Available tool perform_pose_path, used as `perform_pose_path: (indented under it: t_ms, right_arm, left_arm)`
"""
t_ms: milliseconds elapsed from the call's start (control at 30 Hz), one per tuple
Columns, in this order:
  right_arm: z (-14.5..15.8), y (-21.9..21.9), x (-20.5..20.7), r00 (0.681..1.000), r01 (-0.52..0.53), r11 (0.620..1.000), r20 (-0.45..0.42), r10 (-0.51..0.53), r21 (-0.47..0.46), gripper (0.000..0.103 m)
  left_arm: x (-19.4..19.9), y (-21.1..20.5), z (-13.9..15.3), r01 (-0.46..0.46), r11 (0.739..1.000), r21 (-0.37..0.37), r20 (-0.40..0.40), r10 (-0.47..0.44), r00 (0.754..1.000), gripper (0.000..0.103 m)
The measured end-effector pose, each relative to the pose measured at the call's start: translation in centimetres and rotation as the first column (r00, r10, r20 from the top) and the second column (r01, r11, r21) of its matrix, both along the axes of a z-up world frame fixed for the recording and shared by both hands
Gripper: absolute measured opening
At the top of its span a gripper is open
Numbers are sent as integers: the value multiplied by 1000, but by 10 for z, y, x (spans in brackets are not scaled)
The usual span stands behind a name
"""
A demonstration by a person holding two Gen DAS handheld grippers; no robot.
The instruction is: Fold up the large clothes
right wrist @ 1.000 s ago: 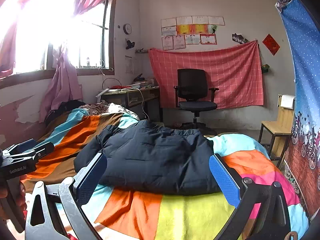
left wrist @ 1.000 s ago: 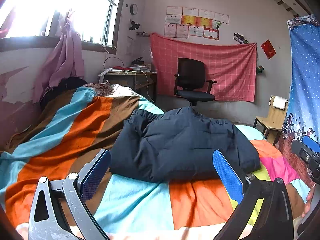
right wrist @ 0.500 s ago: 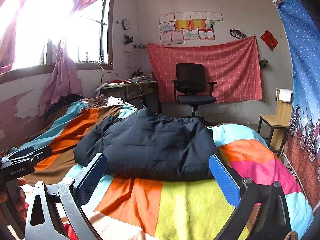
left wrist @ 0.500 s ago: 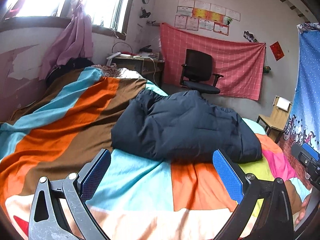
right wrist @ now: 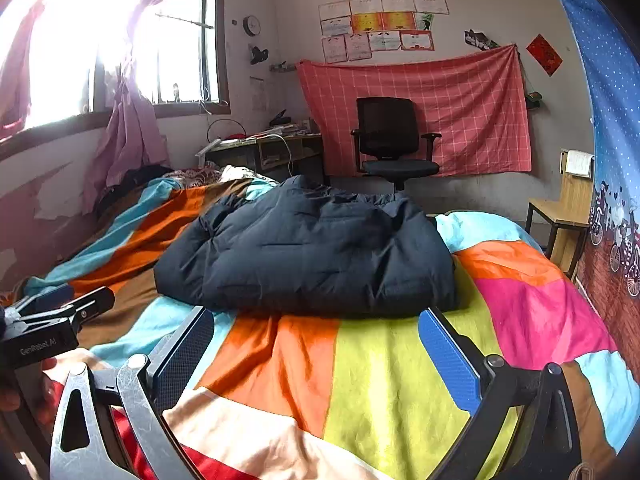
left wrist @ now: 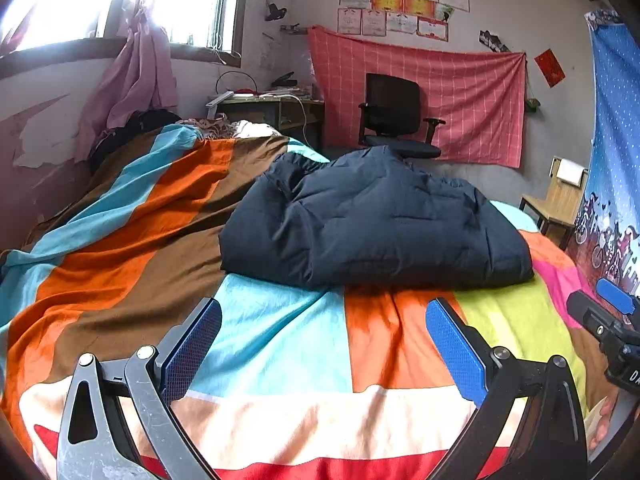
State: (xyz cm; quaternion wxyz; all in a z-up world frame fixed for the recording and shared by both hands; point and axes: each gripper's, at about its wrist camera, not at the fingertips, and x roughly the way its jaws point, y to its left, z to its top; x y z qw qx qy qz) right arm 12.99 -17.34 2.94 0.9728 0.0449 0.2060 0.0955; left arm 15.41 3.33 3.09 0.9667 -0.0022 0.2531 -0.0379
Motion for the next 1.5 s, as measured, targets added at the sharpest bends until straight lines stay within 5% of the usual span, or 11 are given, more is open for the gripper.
perform_pose_path:
  t_ms: [367,1500]
  right_arm:
    - [-25,6,12,997,-26,999,-69,23,-46,103]
    - [-35,7,21,994,-32,998,-111,26,-54,103]
  left_arm:
    - [5,10,-25,-36,999,0,-46,36,998,100]
    - [3,10,-26,-40,999,4,-37,40,999,100]
